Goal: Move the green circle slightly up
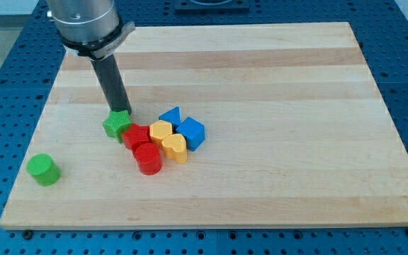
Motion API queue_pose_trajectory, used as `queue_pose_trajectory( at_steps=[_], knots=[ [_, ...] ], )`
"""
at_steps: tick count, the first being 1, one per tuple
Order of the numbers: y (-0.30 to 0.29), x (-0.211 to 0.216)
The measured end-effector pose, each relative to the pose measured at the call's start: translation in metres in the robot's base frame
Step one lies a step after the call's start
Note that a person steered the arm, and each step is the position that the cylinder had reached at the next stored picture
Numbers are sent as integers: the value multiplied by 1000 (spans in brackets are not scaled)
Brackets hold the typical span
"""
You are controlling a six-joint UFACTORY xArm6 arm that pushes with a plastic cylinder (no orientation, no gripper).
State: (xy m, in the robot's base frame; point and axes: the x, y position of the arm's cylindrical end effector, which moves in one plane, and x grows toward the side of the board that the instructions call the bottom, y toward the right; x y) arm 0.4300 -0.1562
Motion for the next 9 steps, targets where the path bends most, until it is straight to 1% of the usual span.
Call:
queue_pose_trajectory(
  at_steps=[2, 3, 4, 5, 6, 7, 8, 9],
  knots=[
    [26, -4],
    [-22, -41],
    [-107, -65],
    [-146, -60],
    [-149, -57],
    [-149, -39],
    [-148, 14],
    [-149, 48]
  ],
)
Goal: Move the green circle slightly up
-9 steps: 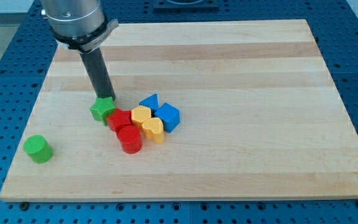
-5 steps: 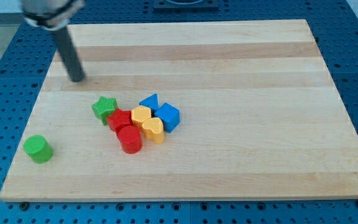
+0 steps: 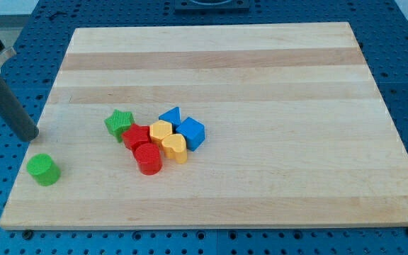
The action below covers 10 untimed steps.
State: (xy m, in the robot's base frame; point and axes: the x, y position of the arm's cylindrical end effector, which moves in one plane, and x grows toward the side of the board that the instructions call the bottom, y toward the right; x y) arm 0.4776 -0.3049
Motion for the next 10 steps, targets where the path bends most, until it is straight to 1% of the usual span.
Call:
queue_pose_trajectory(
  at_steps=[2, 3, 4, 5, 6, 8, 10],
  knots=[
    [0, 84],
    [1, 112],
    [24, 112],
    [42, 99],
    [50, 74],
    [41, 47],
    [41, 10]
  ],
)
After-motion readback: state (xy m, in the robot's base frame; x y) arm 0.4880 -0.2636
